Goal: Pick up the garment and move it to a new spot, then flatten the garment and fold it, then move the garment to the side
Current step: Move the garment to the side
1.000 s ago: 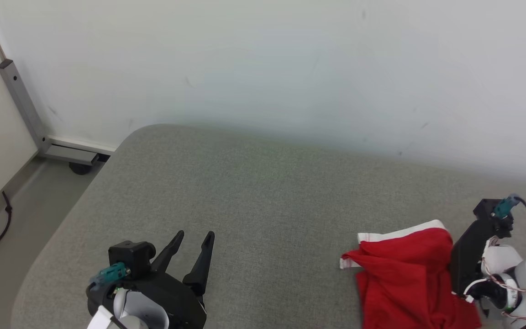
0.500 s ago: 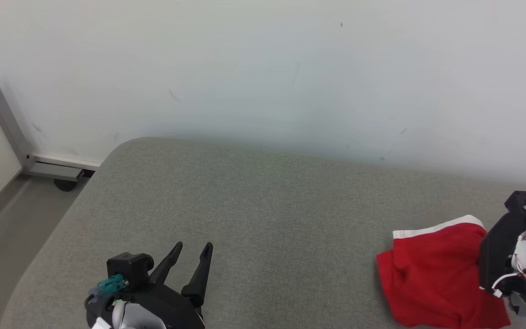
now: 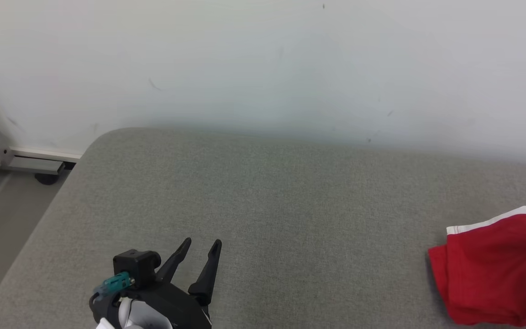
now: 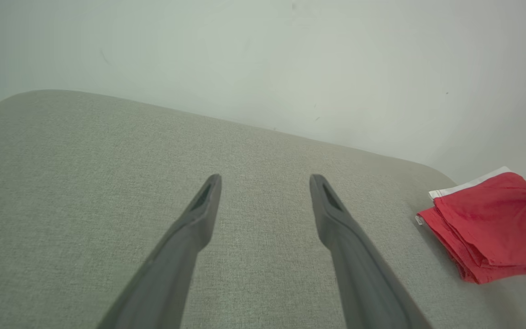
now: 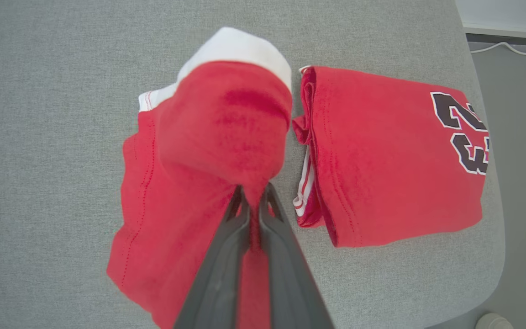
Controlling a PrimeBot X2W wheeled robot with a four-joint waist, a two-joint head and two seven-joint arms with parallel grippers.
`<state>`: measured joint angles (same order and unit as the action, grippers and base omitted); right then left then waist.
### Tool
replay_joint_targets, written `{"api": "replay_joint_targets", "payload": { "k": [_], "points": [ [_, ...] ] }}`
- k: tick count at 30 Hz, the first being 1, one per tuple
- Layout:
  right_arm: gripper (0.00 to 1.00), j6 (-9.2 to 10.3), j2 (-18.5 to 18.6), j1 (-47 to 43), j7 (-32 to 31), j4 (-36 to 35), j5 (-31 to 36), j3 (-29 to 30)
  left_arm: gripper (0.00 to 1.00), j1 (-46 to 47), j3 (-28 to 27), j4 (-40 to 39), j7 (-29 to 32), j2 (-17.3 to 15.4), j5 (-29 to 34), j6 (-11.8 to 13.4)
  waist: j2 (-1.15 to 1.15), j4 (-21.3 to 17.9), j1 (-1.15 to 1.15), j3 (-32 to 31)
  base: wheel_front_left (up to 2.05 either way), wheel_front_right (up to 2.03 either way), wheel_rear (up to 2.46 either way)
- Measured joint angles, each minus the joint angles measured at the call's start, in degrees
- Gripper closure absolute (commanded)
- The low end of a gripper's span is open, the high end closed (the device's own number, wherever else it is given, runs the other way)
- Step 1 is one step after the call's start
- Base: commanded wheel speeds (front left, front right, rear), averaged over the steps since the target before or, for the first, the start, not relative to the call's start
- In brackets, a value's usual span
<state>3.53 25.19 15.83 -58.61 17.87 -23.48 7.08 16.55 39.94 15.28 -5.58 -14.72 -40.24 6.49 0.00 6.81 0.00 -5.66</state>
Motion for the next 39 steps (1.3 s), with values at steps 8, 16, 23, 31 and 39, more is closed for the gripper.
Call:
{"api": "replay_joint_targets", "payload": {
  "k": [8, 16, 23, 31, 39],
  "points": [
    [1.00, 0.00, 2.12, 0.60, -0.34, 0.00, 0.01, 0.70, 0.00, 0.58, 0.52, 0.45, 0.52, 0.65, 0.03, -0.04, 0.00, -1.01, 0.00, 1.31, 0.00, 0.00, 0.00],
    [1.00, -0.59, 5.45, 3.38, 1.33, -1.80, 2.40, 0.46, 0.00, 1.50, 0.47, 0.45, 0.76, 0.62, 0.03, -0.48, 0.00, -1.07, 0.00, 2.05, 0.00, 0.00, 0.00],
    [1.00, -0.86, 6.30, 4.80, 3.59, -2.81, 3.07, 0.65, 0.00, 1.64, 0.23, 0.46, 0.77, 0.30, 0.04, -0.49, 0.00, -0.95, 0.01, 3.04, 0.00, 0.00, 0.00],
    [1.00, -2.10, 7.43, 4.50, 5.03, -2.63, 4.11, -0.34, 0.00, 1.76, 0.07, 0.23, 1.01, 0.05, 0.37, -0.48, 0.00, -1.65, 0.01, 3.97, 0.00, 0.00, 0.00],
    [1.00, -4.02, 11.96, 3.36, 7.04, -1.88, 7.89, -1.66, 0.00, 2.68, 0.12, -0.37, 1.48, -0.40, 0.46, -0.48, 0.00, -2.61, 0.00, 5.19, 0.00, 0.00, 0.00]
  ]
}}
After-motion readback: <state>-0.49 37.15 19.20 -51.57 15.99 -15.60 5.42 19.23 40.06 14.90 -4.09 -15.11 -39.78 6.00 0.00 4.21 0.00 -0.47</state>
